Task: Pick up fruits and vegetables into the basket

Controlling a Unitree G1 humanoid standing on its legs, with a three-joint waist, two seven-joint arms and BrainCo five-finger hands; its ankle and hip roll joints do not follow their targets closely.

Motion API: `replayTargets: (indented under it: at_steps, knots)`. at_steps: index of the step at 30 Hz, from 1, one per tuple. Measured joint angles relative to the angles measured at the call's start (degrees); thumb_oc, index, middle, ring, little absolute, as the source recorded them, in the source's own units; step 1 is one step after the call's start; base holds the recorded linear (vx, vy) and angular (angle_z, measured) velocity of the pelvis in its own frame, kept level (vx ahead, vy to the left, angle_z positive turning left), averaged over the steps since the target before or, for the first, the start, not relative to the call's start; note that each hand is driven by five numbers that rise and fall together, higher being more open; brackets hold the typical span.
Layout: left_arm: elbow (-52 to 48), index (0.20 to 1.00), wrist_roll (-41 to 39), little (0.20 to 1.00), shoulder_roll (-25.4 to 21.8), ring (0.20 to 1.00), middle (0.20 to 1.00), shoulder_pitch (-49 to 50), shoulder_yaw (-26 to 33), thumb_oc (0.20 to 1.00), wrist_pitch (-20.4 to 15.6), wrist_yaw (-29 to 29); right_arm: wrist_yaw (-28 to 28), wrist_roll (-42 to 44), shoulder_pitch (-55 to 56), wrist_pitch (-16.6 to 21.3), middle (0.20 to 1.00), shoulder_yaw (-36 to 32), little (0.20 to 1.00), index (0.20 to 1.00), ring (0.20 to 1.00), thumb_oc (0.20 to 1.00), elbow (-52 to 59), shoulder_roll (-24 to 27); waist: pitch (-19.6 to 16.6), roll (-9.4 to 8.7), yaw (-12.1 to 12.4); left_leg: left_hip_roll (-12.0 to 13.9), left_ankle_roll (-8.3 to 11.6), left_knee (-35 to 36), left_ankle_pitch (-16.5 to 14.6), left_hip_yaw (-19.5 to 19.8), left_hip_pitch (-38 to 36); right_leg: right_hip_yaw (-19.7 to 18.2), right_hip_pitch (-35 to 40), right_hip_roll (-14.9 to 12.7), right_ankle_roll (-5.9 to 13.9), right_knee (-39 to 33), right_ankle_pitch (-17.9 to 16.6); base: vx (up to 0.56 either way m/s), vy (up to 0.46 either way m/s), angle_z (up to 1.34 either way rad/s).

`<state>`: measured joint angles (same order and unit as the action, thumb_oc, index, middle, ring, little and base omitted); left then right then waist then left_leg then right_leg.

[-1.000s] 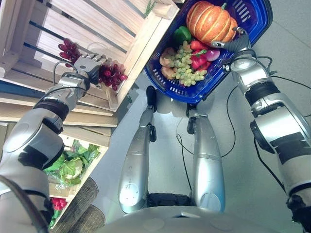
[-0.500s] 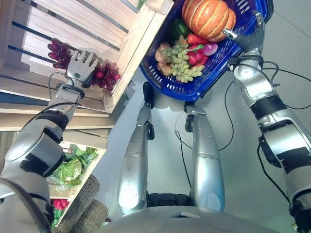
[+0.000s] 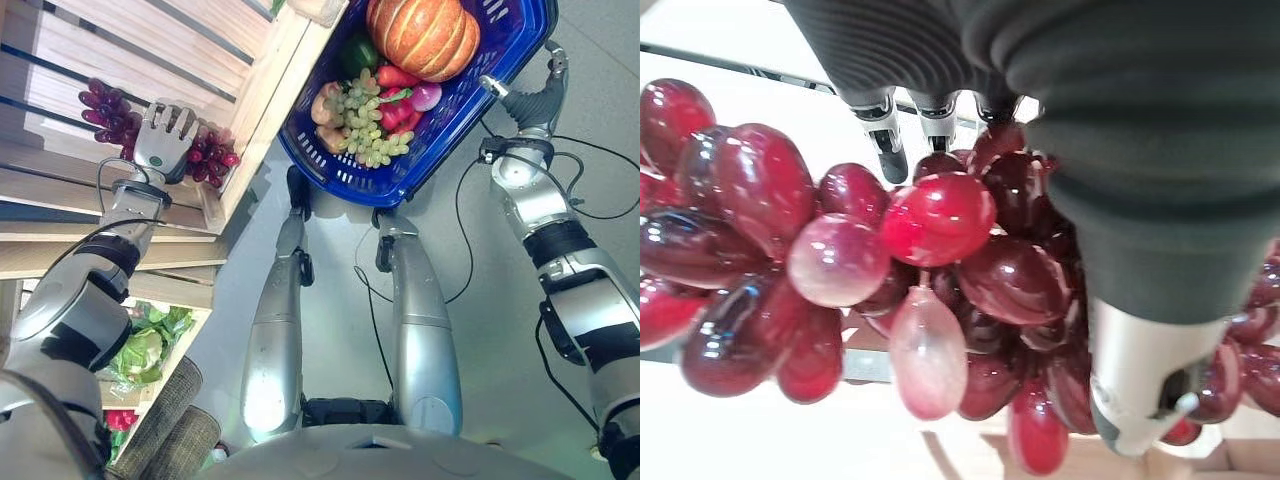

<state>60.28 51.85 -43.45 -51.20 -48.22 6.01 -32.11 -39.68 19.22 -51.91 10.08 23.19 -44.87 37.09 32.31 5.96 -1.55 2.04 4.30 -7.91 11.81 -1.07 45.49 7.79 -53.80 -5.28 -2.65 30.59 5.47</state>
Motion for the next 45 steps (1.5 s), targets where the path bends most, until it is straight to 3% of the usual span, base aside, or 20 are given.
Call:
replayTargets:
  at_steps: [18, 24, 36, 39, 45]
  knots:
    - [-0.44, 1.000, -0.31, 1.000, -0.01, 1.000, 1.000, 0.08, 0.12, 1.000, -1.54, 1.58, -0.20, 0.16, -0.77, 0.47, 1.000, 0.03, 1.000, 1.000, 1.000, 1.000, -0.01, -0.01, -0.09, -0.26, -0.65, -0.03, -0.06, -0.43, -0.09, 0.74, 0.19, 0.65, 0.65, -0.06, -0.04, -0.56, -0.20, 0.00, 0.000, 0.00]
    - [-1.56, 1.000, -5.29, 1.000, 0.00, 1.000, 1.000, 0.14, 0.19, 1.000, -2.57, 3.18, -1.26, 0.17, -0.80, 0.47, 1.000, 0.02, 1.000, 1.000, 1.000, 1.000, 0.05, -0.06, -0.10, -0.29, -1.02, -0.04, -0.04, -0.87, -0.31, 1.12, 0.15, 0.83, 1.09, -0.04, -0.01, -0.66, -0.21, 0.00, 0.000, 0.00]
    - [-2.35, 1.000, -7.52, 1.000, 0.04, 1.000, 1.000, 0.50, 0.72, 1.000, -4.17, 3.96, -2.35, 0.17, -0.81, 0.46, 1.000, 0.04, 1.000, 1.000, 1.000, 1.000, 0.18, -0.16, -0.10, -0.29, -1.11, -0.07, -0.05, -0.90, -0.32, 1.23, 0.14, 0.88, 1.24, 0.00, 0.02, -0.81, -0.25, 0.00, 0.000, 0.00]
    - [-2.21, 1.000, -7.91, 1.000, 0.04, 1.000, 1.000, 0.81, 0.83, 1.000, -4.20, 2.16, -2.45, 0.17, -0.81, 0.46, 1.000, 0.04, 1.000, 1.000, 1.000, 1.000, 0.33, -0.18, -0.10, -0.29, -1.13, -0.09, -0.05, -0.89, -0.32, 1.36, 0.15, 0.97, 1.33, 0.01, 0.00, -0.80, -0.27, 0.00, 0.000, 0.00]
    - [-3.35, 1.000, -6.69, 1.000, 0.03, 1.000, 1.000, 3.35, 4.76, 1.000, -5.02, -9.29, -3.54, 0.25, 0.66, 0.52, 1.000, 0.00, 1.000, 1.000, 1.000, 1.000, 1.60, -0.18, -0.10, -0.30, -1.10, -0.13, -0.11, -0.83, -0.34, 2.17, 0.16, 1.74, 2.09, 0.04, -0.20, -1.53, -0.78, -0.01, -0.043, 0.04]
